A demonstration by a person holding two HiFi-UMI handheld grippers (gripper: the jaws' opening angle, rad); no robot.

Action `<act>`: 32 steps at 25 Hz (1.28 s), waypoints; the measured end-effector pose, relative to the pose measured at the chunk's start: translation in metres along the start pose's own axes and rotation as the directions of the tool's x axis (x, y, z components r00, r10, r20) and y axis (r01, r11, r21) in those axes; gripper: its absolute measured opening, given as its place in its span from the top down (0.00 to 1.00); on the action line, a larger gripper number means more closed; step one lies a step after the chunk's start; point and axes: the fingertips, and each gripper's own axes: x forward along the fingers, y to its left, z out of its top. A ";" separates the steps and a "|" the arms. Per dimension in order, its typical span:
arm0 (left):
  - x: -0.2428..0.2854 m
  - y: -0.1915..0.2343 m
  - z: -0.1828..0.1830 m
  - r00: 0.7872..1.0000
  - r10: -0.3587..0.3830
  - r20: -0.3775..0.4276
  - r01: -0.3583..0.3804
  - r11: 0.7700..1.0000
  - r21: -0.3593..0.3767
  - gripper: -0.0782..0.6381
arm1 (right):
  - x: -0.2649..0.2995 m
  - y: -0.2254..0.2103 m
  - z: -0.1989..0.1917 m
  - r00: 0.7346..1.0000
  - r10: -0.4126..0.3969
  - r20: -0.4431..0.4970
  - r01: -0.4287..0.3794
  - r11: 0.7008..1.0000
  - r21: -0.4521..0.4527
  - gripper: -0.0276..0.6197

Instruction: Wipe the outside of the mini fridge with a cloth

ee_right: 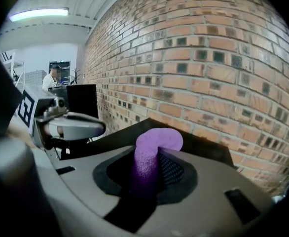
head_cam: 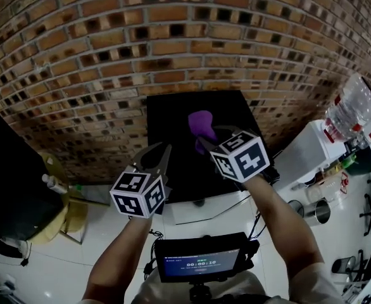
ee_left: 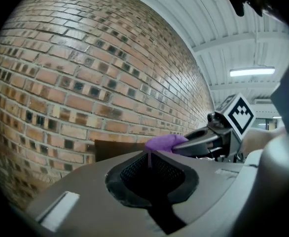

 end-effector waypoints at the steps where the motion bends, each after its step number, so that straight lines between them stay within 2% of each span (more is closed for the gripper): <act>1: -0.003 0.000 0.000 1.000 0.000 0.005 0.000 1.000 -0.011 0.85 | -0.003 -0.008 0.011 1.000 -0.002 0.018 0.002 1.000 0.007 0.77; 6: -0.018 -0.003 -0.001 1.000 -0.006 0.017 0.007 0.998 -0.059 0.85 | 0.009 -0.032 0.060 0.997 -0.005 0.075 0.003 1.000 0.016 0.77; 12: -0.033 -0.008 -0.004 0.999 -0.011 0.033 0.014 0.996 -0.090 0.85 | 0.079 -0.028 0.087 0.996 0.051 0.079 -0.057 0.996 0.069 0.77; 16: -0.044 -0.010 -0.005 0.999 -0.014 0.035 0.018 0.995 -0.103 0.85 | 0.124 -0.015 0.090 0.994 0.084 0.064 -0.090 0.991 0.103 0.77; 23: -0.070 0.007 -0.004 0.999 0.035 0.039 -0.031 0.995 -0.097 0.85 | 0.178 0.016 0.091 0.992 0.128 0.006 -0.128 0.990 0.055 0.77; 28: -0.076 0.017 -0.005 0.997 0.063 0.034 -0.059 0.993 -0.099 0.85 | 0.194 0.020 0.088 0.994 0.107 -0.029 -0.106 0.994 0.025 0.77; 32: -0.070 0.013 -0.002 0.998 0.047 0.032 -0.044 0.995 -0.090 0.85 | 0.194 0.009 0.081 0.995 0.091 -0.048 -0.090 0.995 0.031 0.77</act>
